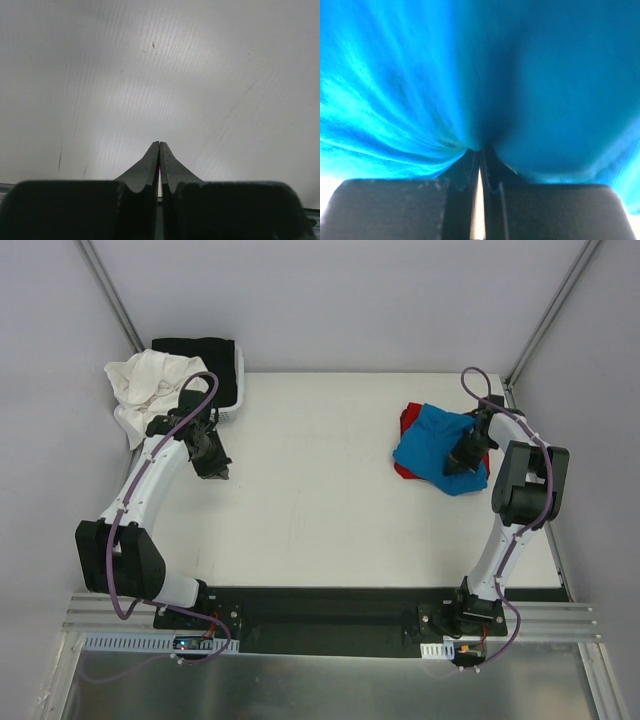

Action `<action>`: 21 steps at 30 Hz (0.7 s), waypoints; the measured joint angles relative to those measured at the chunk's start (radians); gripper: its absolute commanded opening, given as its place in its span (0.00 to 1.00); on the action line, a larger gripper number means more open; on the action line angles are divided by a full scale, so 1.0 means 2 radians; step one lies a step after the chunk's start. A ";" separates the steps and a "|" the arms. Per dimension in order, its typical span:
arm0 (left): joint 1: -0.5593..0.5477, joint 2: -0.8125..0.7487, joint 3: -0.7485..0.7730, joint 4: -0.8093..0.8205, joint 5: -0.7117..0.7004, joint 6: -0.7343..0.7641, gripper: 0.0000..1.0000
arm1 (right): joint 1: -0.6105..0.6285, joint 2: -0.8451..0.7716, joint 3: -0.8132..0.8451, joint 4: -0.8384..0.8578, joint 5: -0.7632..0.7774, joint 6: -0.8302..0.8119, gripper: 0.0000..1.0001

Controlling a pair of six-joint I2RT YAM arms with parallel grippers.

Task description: Fold and stack the t-shirts

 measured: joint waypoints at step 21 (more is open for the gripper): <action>0.000 0.000 0.000 0.000 0.000 0.000 0.00 | -0.048 0.034 0.072 -0.023 0.090 -0.007 0.01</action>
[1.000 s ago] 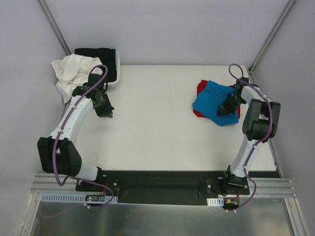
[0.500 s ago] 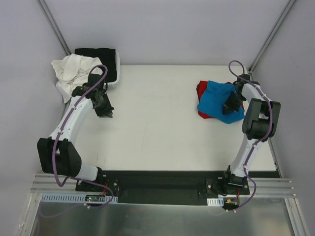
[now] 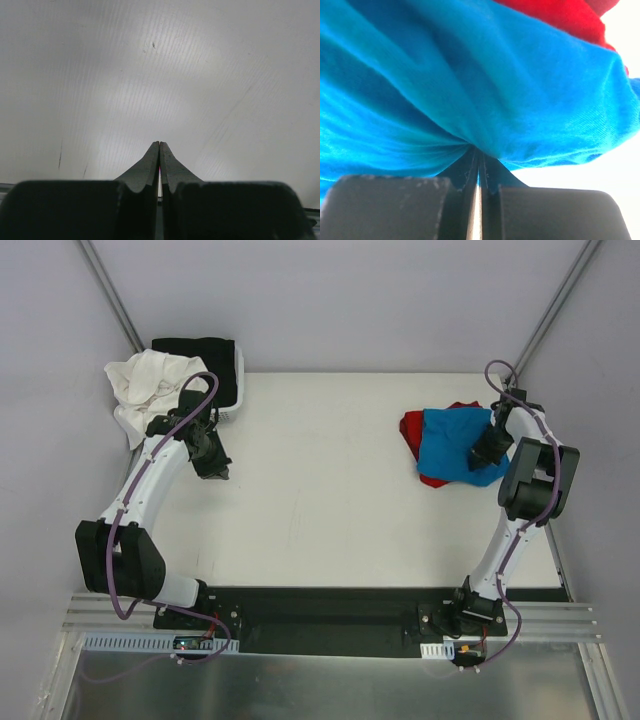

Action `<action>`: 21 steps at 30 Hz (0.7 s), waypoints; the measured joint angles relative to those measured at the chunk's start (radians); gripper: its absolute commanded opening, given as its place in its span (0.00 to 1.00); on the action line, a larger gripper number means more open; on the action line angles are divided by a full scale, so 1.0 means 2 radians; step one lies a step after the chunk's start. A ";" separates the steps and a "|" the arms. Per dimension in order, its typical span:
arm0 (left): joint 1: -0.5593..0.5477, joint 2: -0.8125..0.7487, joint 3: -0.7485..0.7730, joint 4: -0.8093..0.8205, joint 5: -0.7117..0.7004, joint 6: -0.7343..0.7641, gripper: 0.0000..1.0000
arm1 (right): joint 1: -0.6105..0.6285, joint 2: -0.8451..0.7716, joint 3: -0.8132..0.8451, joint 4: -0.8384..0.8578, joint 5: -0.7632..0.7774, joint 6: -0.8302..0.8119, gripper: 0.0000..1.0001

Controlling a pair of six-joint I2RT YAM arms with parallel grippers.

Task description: Fold and stack the t-shirts

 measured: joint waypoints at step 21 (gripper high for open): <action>0.000 0.006 0.000 0.000 0.001 0.000 0.00 | 0.060 -0.035 0.123 -0.023 -0.047 0.008 0.01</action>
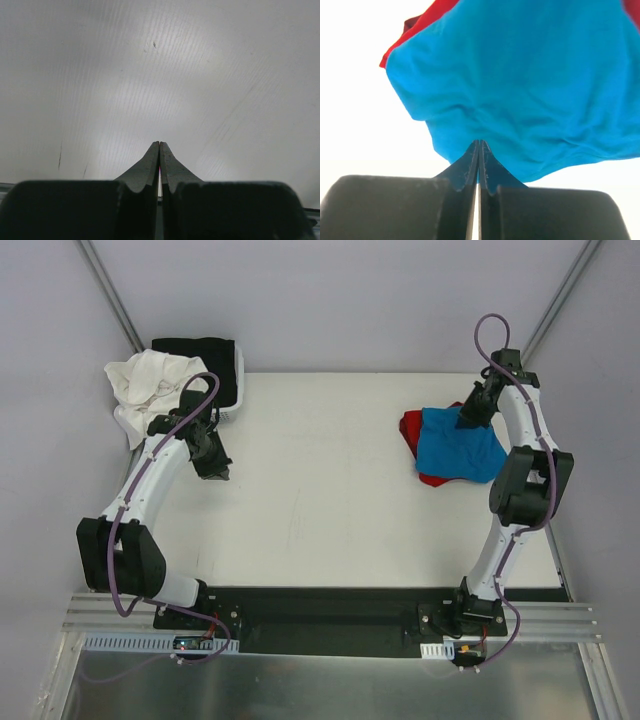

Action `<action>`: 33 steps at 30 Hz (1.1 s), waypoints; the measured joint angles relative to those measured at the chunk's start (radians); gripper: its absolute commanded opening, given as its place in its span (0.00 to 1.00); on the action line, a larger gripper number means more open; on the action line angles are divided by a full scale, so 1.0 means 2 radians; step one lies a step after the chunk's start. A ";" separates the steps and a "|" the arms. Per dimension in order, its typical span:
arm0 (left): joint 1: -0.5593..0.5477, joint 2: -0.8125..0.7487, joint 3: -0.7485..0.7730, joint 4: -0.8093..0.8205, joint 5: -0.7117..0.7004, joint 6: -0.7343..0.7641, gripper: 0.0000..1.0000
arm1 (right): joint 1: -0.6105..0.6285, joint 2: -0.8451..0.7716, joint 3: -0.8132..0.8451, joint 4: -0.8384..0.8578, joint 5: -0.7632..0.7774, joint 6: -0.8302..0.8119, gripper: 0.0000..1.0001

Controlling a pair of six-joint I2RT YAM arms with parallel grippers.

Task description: Fold and stack the t-shirts

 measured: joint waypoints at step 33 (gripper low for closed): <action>0.000 0.000 -0.002 0.000 0.000 0.008 0.00 | 0.011 0.091 -0.010 -0.033 -0.006 -0.002 0.01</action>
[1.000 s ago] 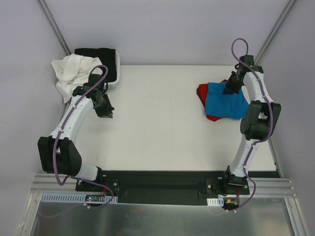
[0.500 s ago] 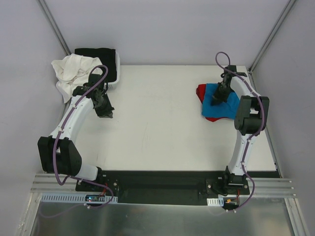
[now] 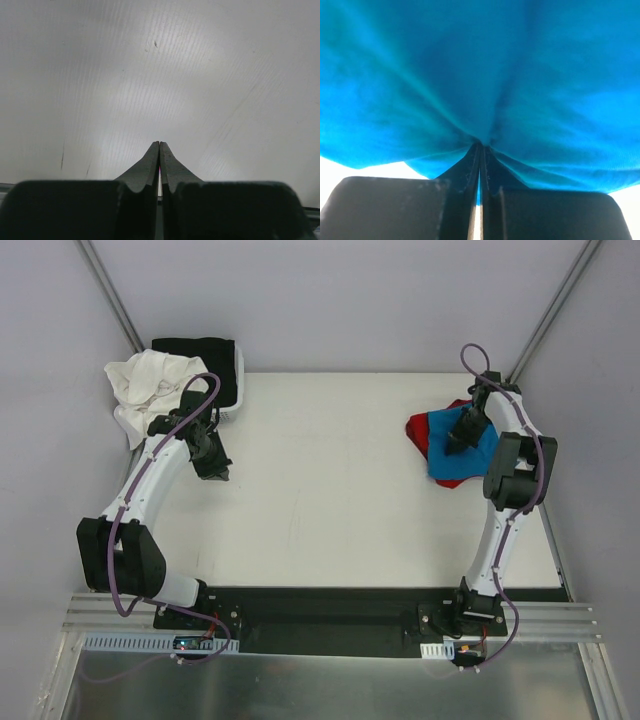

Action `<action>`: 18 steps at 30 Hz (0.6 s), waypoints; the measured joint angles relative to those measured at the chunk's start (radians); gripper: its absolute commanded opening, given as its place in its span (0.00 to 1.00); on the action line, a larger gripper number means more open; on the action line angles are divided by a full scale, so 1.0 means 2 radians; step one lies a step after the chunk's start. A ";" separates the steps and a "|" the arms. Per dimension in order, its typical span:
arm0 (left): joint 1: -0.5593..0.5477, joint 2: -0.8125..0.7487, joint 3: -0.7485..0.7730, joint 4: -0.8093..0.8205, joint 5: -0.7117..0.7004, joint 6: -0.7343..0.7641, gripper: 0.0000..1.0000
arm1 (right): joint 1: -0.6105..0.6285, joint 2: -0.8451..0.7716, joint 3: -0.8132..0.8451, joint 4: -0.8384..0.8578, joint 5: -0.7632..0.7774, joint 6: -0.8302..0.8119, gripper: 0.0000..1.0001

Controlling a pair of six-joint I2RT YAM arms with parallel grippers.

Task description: Fold and stack the t-shirts

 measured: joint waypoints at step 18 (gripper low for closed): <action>0.000 0.000 0.000 0.000 0.000 0.000 0.00 | -0.013 0.063 0.101 -0.058 -0.010 -0.018 0.01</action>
